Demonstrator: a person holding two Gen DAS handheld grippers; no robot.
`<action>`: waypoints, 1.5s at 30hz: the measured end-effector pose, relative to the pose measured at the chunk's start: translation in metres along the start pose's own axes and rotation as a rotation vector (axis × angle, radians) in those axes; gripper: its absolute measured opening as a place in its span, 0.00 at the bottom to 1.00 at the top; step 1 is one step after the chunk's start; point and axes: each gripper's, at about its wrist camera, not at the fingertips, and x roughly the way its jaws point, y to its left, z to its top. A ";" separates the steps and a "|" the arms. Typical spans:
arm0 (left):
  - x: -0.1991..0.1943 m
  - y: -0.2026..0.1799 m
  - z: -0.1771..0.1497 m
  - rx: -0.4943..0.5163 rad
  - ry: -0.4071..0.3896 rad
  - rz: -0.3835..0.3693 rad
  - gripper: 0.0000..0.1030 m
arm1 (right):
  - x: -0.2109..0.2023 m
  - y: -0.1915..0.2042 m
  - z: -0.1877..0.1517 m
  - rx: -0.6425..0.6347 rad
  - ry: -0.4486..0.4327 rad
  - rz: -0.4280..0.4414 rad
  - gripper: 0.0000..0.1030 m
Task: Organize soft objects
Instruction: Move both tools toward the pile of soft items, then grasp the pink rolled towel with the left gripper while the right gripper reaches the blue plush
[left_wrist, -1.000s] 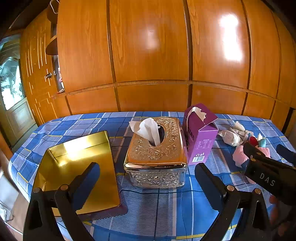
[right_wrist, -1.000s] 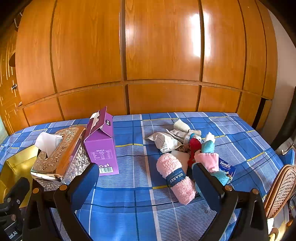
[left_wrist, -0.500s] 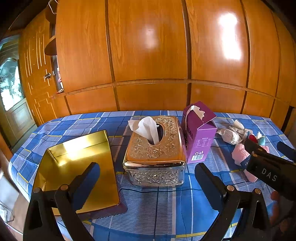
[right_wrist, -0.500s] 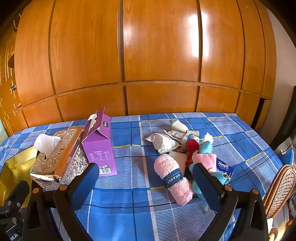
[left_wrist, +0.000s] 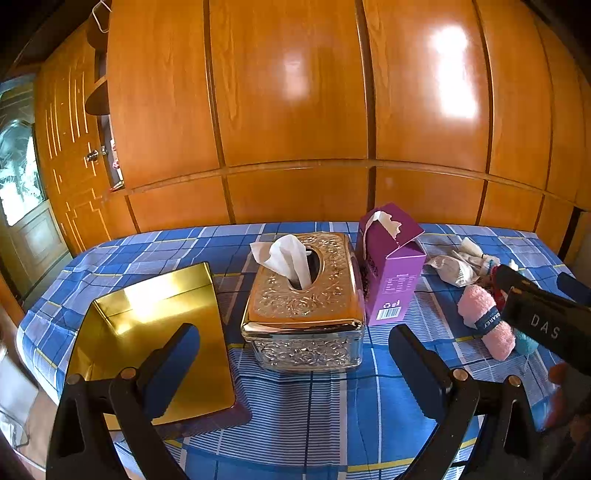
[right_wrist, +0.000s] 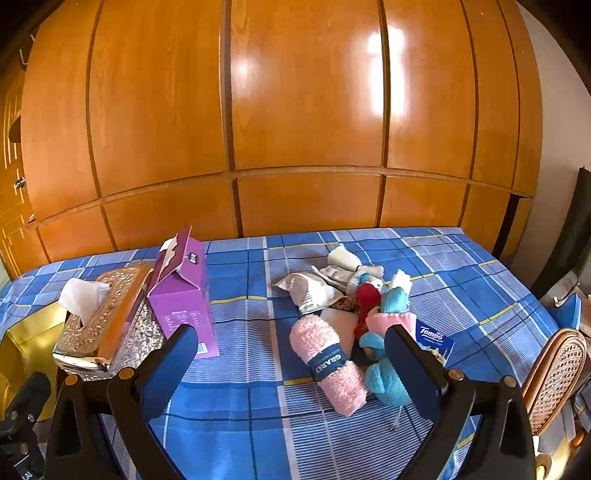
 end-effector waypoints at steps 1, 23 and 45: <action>0.000 -0.001 0.000 0.002 -0.001 -0.002 1.00 | 0.000 -0.001 0.000 0.002 0.000 -0.004 1.00; 0.000 -0.024 0.000 0.085 0.007 -0.069 1.00 | 0.012 -0.060 0.010 0.084 0.009 -0.100 1.00; 0.028 -0.096 0.014 0.267 0.215 -0.428 1.00 | 0.043 -0.167 0.009 0.338 0.083 -0.127 1.00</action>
